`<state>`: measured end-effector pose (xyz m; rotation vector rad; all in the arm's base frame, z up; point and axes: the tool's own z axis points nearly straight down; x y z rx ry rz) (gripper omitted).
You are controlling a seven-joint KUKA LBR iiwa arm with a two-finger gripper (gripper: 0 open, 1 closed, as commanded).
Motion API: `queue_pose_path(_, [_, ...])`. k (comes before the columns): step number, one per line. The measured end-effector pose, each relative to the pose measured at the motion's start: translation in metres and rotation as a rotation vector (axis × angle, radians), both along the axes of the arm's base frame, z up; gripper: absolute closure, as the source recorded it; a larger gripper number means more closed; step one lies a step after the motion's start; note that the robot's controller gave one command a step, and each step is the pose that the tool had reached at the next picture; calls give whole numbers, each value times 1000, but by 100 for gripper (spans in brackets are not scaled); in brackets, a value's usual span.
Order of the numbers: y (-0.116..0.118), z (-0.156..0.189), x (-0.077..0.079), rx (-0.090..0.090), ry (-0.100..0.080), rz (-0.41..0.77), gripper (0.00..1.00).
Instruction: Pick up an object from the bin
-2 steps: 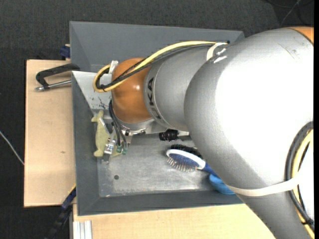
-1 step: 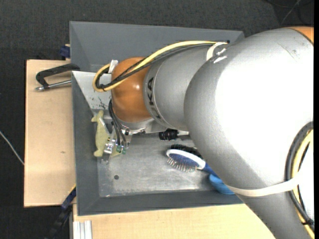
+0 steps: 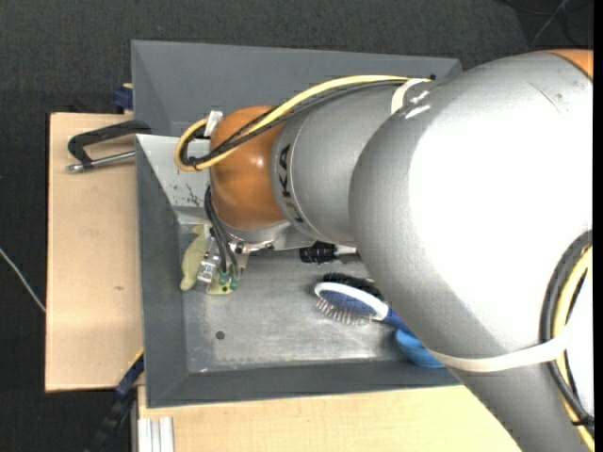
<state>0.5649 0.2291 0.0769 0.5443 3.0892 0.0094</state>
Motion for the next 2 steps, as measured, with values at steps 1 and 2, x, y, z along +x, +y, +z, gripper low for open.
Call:
queue_pose_path(1, [1, 58, 3, 0, -5, 1, 100])
queue_pose_path(2, [2, 87, 4, -1, -3, 3, 100])
